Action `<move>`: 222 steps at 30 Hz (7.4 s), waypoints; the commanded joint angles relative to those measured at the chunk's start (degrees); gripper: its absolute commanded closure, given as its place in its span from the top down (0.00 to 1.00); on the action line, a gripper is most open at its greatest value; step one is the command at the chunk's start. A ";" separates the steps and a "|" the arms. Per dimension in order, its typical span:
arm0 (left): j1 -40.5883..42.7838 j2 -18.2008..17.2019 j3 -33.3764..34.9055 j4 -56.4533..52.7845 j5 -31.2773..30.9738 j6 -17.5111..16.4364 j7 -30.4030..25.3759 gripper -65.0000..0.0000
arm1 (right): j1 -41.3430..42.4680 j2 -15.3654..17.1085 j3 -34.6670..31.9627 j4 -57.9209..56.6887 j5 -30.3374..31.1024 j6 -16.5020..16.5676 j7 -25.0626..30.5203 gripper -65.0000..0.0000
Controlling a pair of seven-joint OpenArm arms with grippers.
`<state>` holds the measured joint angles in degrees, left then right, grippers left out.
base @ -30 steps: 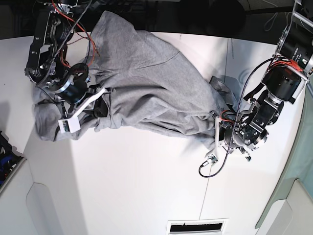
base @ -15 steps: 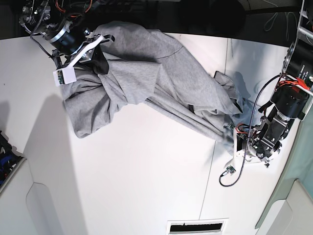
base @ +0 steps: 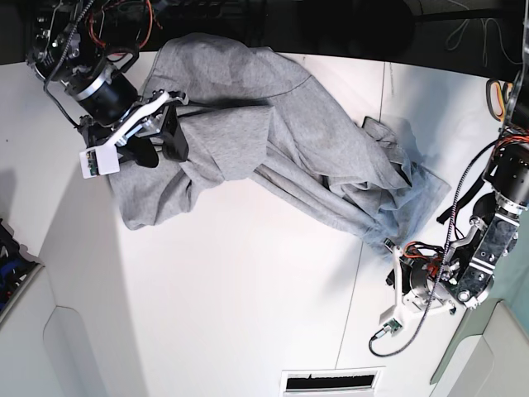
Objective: Layout the t-shirt on the table in an organized manner, then fold the t-shirt properly
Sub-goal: 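Drag the shirt edge with the left gripper toward the right gripper, then pull the shirt apart with both grippers to spread it on the table, then lay the shirt down and drag both grippers outward to flatten it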
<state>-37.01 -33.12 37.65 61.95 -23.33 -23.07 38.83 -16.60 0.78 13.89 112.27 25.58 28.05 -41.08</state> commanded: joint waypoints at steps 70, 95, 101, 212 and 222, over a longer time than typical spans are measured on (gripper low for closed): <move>-2.69 11.54 13.00 -17.00 21.53 8.87 -8.76 0.00 | -8.46 -0.48 6.29 -3.37 6.80 2.73 0.42 0.00; 2.40 9.77 13.00 1.57 11.91 5.25 -5.88 0.28 | 23.23 -2.36 3.26 -29.35 -8.31 3.39 6.99 0.42; 3.39 12.55 13.00 -4.33 16.15 4.96 -7.80 0.37 | 26.23 -1.42 -7.19 -37.68 -9.03 3.80 6.71 0.42; 4.87 8.11 -20.35 -10.36 5.20 7.67 -4.09 0.00 | 45.59 20.39 4.72 -54.18 -7.39 -0.79 14.08 0.00; 2.71 5.51 -20.48 -9.03 -5.07 1.60 3.04 0.34 | 45.29 20.15 5.60 -54.18 1.03 -0.15 6.43 0.44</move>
<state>-32.38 -26.65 17.61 51.90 -28.93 -21.52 42.74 27.16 19.88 19.29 57.01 25.69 27.49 -35.70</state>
